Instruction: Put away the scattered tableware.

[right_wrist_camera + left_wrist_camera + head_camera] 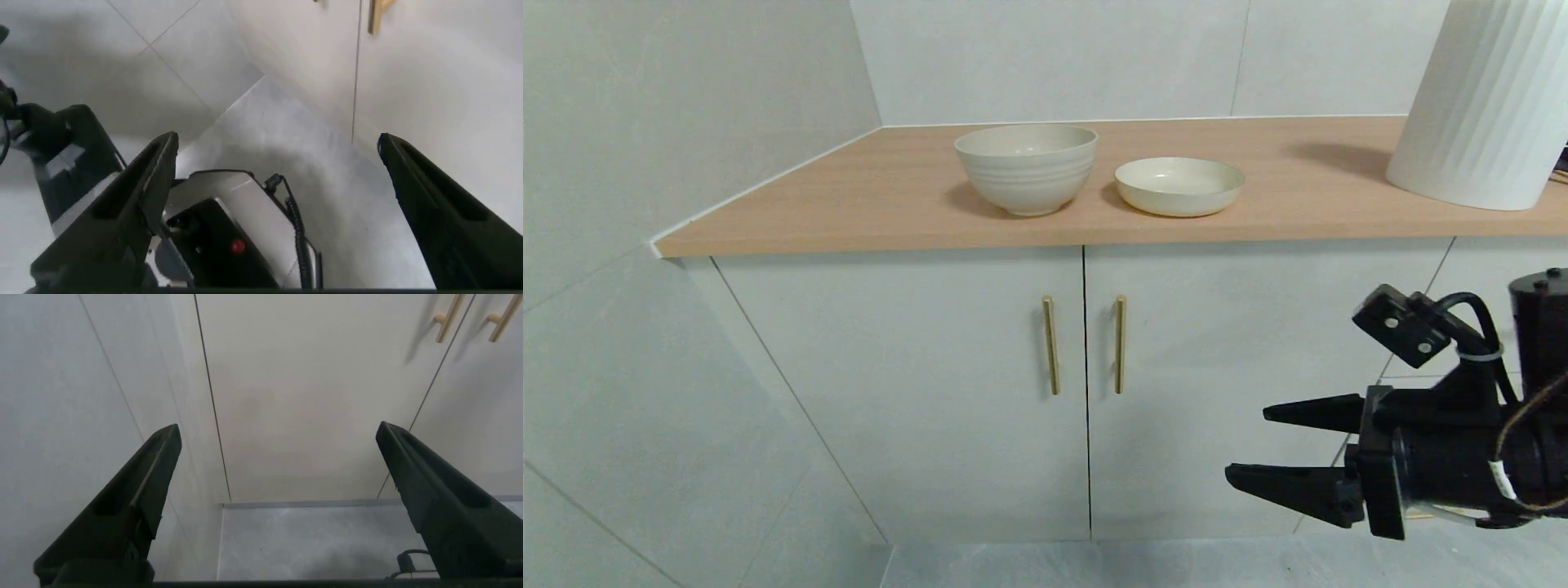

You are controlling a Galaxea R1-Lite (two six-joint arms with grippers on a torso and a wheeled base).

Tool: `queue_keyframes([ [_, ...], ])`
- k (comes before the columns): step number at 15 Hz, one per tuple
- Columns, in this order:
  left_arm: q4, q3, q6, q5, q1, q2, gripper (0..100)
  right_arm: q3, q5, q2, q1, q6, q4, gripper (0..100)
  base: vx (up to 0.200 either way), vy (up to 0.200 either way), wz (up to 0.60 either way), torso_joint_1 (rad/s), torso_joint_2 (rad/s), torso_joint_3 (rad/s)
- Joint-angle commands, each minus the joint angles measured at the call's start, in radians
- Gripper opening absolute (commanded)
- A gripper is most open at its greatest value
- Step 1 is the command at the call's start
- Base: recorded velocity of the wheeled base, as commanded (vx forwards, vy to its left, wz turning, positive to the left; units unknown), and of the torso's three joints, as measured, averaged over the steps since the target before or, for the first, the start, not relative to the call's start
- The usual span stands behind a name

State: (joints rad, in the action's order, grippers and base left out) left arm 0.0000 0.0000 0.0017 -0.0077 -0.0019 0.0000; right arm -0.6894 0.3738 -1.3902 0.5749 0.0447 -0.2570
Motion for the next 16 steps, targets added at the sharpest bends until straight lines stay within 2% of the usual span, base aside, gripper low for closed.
queue_keyframes([
  [1, 0.0, 0.0, 0.0, 0.0, 0.0, 0.0, 100, -0.073, 0.002, -0.139, 0.01, 0.001, -0.002, 100, 0.0, 0.0, 0.0, 0.0, 0.0, 0.0],
  [3, 0.0, 0.0, 0.0, 0.0, 0.0, 0.0, 100, -0.099, 0.002, -0.216, 0.008, 0.015, -0.042, 100, 0.0, 0.0, 0.0, 0.0, 0.0, 0.0],
  [6, 0.0, 0.0, 0.0, 0.0, 0.0, 0.0, 100, -0.102, 0.005, -0.285, 0.026, 0.09, -0.192, 100, 0.0, 0.0, 0.0, 0.0, 0.0, 0.0],
  [8, 0.0, 0.0, -0.002, 0.0, 0.0, 0.0, 100, -0.154, 0.007, -0.352, 0.051, 0.127, -0.294, 100, 0.0, 0.0, 0.0, 0.0, 0.0, 0.0],
  [11, 0.0, 0.0, -0.002, 0.0, 0.0, 0.002, 100, -0.216, 0.005, -0.418, 0.049, 0.158, -0.32, 100, 0.0, 0.0, 0.0, 0.0, 0.0, 0.0],
  [16, 0.0, 0.0, 0.0, 0.0, 0.0, 0.0, 100, -0.211, 0.0, -0.498, 0.036, 0.182, -0.47, 100, 0.0, 0.0, 0.0, 0.0, 0.0, 0.0],
])
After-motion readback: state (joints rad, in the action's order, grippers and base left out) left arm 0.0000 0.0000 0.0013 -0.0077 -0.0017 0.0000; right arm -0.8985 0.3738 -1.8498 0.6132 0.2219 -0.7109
